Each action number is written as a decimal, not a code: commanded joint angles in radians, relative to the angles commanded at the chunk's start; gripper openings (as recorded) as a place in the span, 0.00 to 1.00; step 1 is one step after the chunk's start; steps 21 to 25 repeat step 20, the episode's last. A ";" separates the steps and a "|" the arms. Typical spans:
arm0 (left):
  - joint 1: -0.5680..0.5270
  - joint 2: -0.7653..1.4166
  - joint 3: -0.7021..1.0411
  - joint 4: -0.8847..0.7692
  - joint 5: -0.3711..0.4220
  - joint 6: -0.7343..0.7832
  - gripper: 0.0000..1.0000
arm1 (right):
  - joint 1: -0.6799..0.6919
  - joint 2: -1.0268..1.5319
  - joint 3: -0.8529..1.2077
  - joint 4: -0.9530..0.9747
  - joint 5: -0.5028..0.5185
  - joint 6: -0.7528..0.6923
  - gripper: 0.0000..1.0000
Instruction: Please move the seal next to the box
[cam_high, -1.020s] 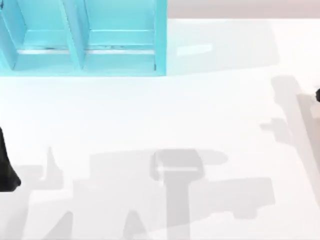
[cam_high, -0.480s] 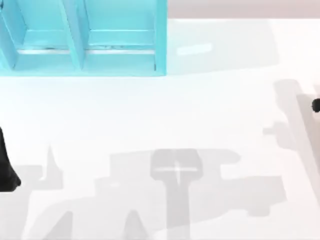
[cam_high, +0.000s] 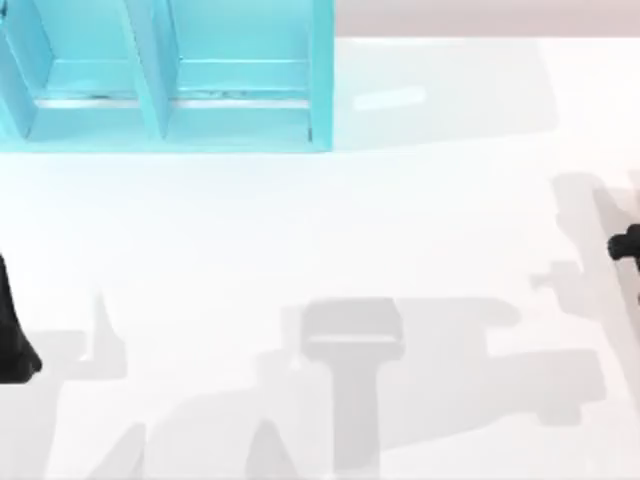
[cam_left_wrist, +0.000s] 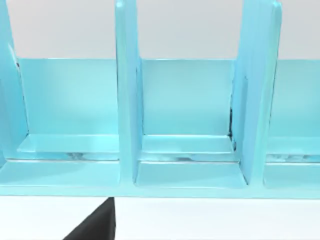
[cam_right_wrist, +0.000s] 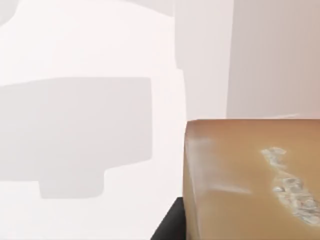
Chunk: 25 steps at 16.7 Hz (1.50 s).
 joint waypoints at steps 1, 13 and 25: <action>0.000 0.000 0.000 0.000 0.000 0.000 1.00 | 0.000 0.000 0.000 0.000 0.000 0.000 0.00; 0.000 0.000 0.000 0.000 0.000 0.000 1.00 | 0.000 0.000 0.000 0.000 0.000 0.000 0.90; 0.000 0.000 0.000 0.000 0.000 0.000 1.00 | 0.000 0.000 0.000 0.000 0.000 0.000 1.00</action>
